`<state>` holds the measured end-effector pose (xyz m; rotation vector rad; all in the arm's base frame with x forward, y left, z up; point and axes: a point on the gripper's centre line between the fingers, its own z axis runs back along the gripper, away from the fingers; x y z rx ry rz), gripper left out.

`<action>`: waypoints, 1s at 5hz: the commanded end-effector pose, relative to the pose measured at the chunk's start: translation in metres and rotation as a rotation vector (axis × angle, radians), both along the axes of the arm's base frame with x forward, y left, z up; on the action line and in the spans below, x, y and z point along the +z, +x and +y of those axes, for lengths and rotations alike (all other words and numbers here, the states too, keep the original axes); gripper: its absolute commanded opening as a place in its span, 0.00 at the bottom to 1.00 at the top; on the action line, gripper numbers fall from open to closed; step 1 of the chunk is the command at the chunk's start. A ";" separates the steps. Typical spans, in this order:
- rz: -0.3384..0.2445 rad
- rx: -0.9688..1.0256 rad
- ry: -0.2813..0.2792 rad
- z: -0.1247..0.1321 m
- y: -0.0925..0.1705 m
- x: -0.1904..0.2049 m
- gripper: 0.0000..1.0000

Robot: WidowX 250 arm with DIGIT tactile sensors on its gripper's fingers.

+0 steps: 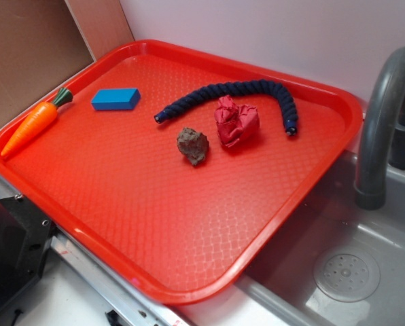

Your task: Grab the rock.

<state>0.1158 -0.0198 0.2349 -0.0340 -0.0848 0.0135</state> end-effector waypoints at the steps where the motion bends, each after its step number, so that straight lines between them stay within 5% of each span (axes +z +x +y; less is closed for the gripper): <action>1: 0.000 0.000 0.000 0.000 0.000 0.000 1.00; 3: -0.046 -0.290 0.158 -0.019 0.021 -0.006 1.00; 4: -0.047 -0.538 0.064 -0.030 0.044 -0.025 1.00; 5: -0.066 -0.787 0.052 -0.040 0.067 -0.047 1.00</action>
